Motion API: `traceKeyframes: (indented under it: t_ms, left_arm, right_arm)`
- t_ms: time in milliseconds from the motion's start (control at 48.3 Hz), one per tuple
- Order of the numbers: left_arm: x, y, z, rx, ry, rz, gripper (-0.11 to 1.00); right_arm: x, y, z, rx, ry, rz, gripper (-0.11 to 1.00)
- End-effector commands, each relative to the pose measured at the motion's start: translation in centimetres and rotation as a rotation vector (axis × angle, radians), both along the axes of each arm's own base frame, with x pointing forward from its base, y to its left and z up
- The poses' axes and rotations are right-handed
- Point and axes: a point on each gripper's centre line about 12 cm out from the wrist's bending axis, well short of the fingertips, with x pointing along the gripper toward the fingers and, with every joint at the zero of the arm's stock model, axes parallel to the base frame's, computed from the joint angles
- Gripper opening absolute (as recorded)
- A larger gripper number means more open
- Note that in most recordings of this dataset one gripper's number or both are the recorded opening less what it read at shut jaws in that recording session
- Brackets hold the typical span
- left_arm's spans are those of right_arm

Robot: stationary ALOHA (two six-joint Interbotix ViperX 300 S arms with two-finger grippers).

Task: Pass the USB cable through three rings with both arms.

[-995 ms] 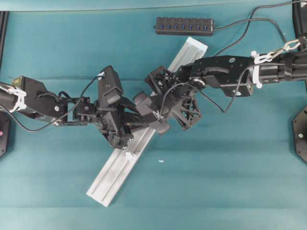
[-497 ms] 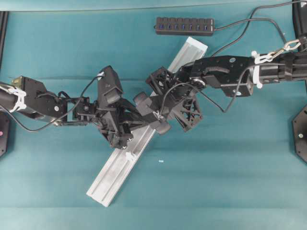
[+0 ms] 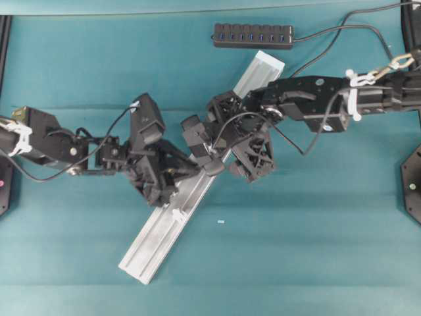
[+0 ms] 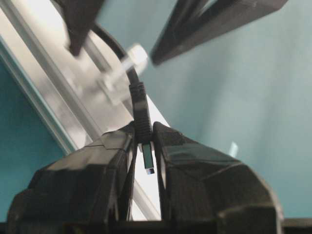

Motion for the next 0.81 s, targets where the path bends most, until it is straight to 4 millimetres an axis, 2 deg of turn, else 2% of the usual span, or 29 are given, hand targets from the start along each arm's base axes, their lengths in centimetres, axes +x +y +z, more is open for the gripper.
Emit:
traceKeyframes:
  t_ms: [0, 228, 414, 663, 787]
  left_arm:
    - [-0.3, -0.8, 2.8, -0.013, -0.059, -0.013, 0.12]
    - [-1.6, -1.5, 4.5, -0.026, -0.091, -0.029, 0.11]
    - [-2.1, -1.7, 6.1, -0.053, -0.123, -0.02, 0.11]
    - [-2.3, -2.1, 6.1, -0.086, -0.107, -0.015, 0.11]
    - [-2.3, -2.1, 6.1, -0.086, -0.107, -0.015, 0.11]
  right_arm:
    - [0.0, 0.0, 1.5, 0.008, -0.031, -0.037, 0.86]
    - [0.0, 0.2, 2.8, 0.013, -0.066, -0.059, 0.83]
    - [1.0, 1.5, 3.3, 0.001, -0.1, -0.025, 0.82]
    - [2.3, 2.1, 3.9, -0.024, -0.182, -0.01, 0.79]
    - [2.4, 3.0, 3.2, -0.022, -0.168, 0.01, 0.78]
